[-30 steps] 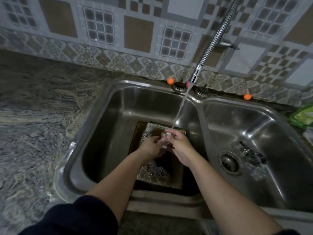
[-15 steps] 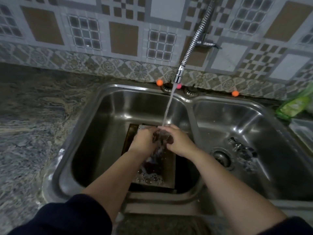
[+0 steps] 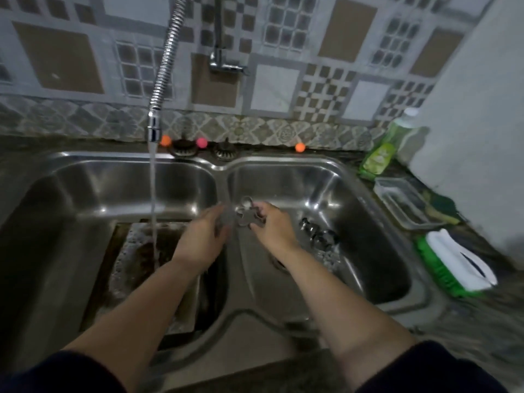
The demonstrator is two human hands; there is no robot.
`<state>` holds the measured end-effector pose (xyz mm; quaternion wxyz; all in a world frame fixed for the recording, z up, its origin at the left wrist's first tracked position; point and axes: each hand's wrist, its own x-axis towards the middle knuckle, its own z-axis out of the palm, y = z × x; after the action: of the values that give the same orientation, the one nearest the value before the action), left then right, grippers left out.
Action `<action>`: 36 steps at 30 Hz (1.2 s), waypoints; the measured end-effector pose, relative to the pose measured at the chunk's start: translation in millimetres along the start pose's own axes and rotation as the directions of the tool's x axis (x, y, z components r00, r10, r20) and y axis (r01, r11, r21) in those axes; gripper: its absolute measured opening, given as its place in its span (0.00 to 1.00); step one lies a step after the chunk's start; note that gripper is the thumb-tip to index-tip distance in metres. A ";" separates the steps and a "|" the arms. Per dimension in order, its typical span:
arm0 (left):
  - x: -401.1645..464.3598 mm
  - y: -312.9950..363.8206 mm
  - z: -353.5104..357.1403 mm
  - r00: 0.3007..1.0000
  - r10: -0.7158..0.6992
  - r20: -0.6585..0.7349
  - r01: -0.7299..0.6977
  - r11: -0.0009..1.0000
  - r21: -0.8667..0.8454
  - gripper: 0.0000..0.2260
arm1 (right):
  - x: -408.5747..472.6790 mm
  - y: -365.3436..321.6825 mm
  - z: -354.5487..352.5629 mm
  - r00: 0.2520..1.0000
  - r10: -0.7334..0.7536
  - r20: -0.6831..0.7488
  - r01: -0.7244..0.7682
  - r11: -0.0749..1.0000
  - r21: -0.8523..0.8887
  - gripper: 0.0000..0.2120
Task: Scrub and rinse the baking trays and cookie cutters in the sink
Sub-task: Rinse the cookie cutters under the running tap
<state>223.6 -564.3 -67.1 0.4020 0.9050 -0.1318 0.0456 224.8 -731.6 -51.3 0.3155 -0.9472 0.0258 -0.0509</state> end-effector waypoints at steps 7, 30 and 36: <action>9.7 23.7 49.9 0.951 -0.267 0.159 0.161 0.861 0.482 0.37 | 23.8 124.7 -36.9 0.926 0.378 0.019 -0.374 0.922 -0.105 0.20; 15.6 17.1 52.2 0.970 -0.213 0.119 0.105 0.803 0.587 0.34 | 82.6 179.5 -34.0 0.889 0.454 -0.060 -0.449 0.834 -0.320 0.25; 12.8 19.4 50.1 0.962 -0.226 0.154 0.121 0.857 0.500 0.30 | 44.7 105.3 -22.1 0.962 0.272 0.029 -0.245 0.903 -0.354 0.20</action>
<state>229.4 -616.4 -84.5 0.1482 0.9846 -0.0749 -0.0540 264.9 -832.6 -93.4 0.1480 -0.9773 0.1475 0.0334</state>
